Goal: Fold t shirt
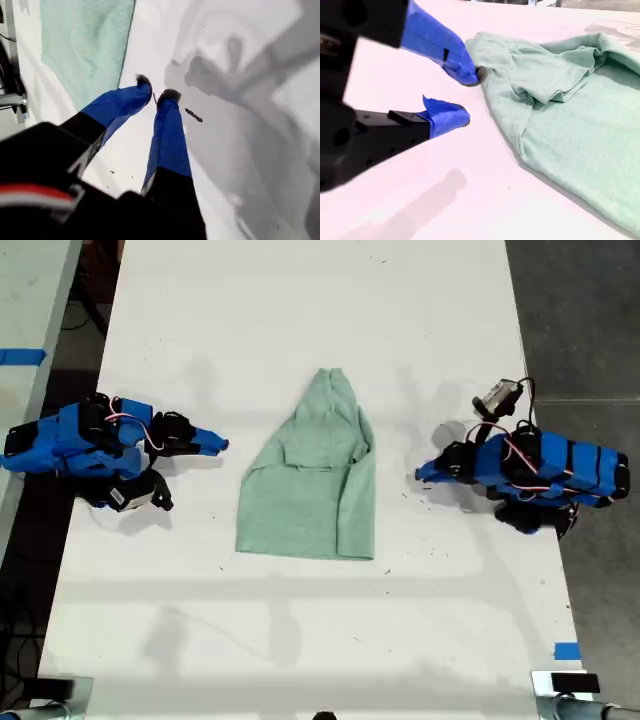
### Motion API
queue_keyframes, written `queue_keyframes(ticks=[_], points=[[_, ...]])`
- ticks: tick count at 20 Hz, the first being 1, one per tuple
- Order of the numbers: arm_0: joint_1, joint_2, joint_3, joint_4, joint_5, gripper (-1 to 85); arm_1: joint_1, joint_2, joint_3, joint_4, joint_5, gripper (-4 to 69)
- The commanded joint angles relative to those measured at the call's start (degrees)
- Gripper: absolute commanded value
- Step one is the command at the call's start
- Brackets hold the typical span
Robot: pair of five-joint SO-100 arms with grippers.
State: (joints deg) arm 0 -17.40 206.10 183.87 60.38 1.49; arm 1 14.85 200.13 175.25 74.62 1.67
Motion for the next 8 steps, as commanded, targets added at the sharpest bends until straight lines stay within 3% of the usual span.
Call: queue_keyframes(ticks=[1, 8], points=[[-0.7, 0.4, 0.3, -0.1, 0.4, 9.4, 0.5, 0.7, 2.9, 1.2, -1.5, 5.0], [-0.7, 0.4, 0.3, -0.1, 0.4, 9.4, 0.4, 0.7, 2.9, 1.2, -1.8, 4.6]])
